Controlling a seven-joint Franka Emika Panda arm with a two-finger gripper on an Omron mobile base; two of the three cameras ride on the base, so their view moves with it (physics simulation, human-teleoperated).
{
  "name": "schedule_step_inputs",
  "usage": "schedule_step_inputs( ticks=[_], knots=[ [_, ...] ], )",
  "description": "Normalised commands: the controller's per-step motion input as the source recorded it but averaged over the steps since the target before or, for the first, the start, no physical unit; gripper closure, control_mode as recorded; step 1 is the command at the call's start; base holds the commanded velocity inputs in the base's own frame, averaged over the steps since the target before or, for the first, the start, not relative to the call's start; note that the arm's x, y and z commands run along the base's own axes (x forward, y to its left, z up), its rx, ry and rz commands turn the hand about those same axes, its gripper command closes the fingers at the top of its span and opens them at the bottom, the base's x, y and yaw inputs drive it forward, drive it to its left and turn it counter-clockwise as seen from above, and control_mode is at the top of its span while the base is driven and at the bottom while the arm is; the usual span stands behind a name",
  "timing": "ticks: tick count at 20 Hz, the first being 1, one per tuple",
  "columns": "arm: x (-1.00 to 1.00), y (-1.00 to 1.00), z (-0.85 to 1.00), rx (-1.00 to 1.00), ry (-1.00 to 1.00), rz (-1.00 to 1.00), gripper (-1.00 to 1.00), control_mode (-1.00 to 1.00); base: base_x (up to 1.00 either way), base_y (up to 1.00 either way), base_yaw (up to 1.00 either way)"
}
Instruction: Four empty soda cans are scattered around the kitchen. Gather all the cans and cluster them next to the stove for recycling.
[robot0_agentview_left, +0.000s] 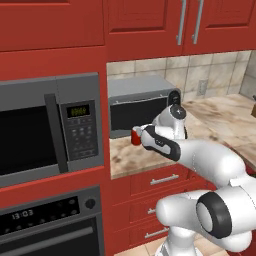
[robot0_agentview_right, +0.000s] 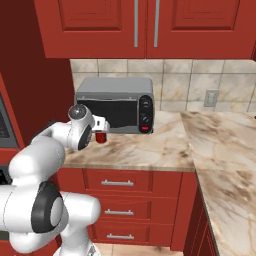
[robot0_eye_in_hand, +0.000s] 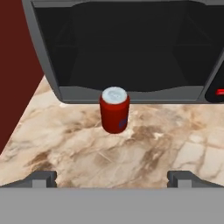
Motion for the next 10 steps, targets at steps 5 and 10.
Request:
schedule_step_inputs(
  ticks=[5, 10],
  knots=[
    [0.2, 0.0, 0.0, 0.0, 0.0, 0.0, -1.0, -1.0, 0.0, 0.0, 0.0],
    [0.03, 0.0, 0.0, 0.0, 0.0, 0.0, -1.0, -1.0, 0.0, 0.0, 0.0]
  ],
)
